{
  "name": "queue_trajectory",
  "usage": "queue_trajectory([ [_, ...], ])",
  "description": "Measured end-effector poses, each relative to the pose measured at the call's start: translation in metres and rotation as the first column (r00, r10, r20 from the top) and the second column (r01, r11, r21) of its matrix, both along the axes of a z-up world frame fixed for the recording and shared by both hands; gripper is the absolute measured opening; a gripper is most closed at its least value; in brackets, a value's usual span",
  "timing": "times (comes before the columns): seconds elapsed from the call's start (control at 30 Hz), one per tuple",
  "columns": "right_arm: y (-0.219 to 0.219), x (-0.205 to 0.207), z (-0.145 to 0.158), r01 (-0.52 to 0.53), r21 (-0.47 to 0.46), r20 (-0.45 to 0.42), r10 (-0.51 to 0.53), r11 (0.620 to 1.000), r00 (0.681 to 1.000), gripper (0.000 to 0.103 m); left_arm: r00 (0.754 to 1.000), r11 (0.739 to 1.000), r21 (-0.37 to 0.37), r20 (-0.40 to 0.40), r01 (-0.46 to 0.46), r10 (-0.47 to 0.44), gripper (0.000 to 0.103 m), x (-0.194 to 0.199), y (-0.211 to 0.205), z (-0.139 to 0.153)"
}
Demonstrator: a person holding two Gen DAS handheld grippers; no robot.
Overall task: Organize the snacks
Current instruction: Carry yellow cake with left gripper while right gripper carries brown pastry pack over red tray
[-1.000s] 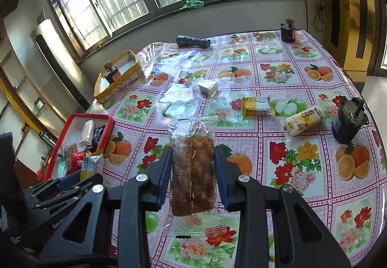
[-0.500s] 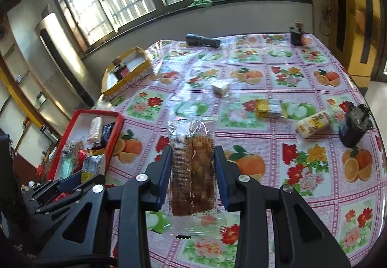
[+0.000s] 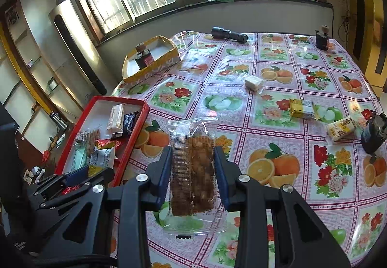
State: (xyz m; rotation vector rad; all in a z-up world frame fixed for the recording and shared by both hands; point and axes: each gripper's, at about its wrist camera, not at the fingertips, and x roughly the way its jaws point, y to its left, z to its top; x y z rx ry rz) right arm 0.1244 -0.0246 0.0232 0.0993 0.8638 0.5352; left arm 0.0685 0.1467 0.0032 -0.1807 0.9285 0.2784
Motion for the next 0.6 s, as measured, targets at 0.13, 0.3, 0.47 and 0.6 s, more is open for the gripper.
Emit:
queue_trajectory([
  [0.13,0.008,-0.002,0.000,-0.018,0.002,0.000,0.018,1.000,1.000,0.036,1.000,1.000,0.008,-0.001,-0.014,0.014,0.038,-0.003,0.006,-0.001],
  [0.3,0.020,-0.005,-0.003,-0.045,0.010,-0.006,0.045,0.999,0.999,0.036,0.999,0.999,0.021,-0.009,-0.035,0.035,0.038,-0.005,0.013,-0.004],
  [0.47,0.028,-0.002,-0.010,-0.063,0.013,-0.024,0.063,0.998,0.998,0.036,0.998,0.998,0.031,-0.015,-0.058,0.059,0.038,-0.007,0.023,-0.007],
  [0.6,0.034,0.000,-0.013,-0.073,0.011,-0.029,0.074,0.997,0.997,0.036,0.997,0.996,0.033,-0.023,-0.078,0.078,0.038,-0.008,0.033,-0.011],
])
